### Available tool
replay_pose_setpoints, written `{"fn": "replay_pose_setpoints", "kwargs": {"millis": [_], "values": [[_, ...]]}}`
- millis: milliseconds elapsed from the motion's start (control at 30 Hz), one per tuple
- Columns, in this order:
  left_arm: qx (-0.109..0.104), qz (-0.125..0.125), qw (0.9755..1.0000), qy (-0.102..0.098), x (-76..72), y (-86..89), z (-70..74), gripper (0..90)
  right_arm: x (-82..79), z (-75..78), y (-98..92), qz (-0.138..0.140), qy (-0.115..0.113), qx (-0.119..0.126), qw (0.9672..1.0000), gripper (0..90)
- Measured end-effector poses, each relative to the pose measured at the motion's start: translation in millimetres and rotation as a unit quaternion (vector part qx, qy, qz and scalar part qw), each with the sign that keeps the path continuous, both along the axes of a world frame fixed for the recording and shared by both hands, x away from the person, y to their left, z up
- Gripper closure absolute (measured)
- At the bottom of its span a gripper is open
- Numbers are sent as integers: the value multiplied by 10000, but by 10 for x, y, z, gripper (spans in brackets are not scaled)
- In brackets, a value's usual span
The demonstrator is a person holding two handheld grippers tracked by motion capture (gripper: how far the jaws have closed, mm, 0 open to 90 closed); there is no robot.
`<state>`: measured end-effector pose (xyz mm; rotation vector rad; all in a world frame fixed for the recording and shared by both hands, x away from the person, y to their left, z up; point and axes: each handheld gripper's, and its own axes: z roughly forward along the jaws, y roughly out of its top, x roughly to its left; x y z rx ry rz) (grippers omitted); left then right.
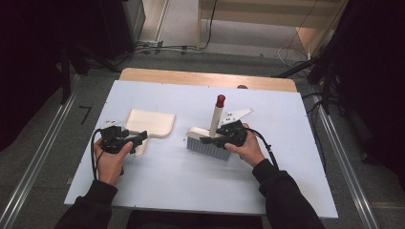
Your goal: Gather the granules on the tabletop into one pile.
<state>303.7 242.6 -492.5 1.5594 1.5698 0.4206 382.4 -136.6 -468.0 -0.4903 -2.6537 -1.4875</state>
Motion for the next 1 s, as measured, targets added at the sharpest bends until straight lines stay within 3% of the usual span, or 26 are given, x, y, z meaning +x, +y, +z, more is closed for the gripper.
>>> {"fn": "replay_pose_setpoints", "kwargs": {"millis": [667, 1000], "values": [[-4, 5, 10000, 1, 5, 9, -8, 183, 236, -19, -27, -156, -123, -156, 9997, 642], [-24, -5, 10000, -10, 1, 9, -1, 183, 156, 63, -48, -172, -19, 7, 9999, 642]]}}
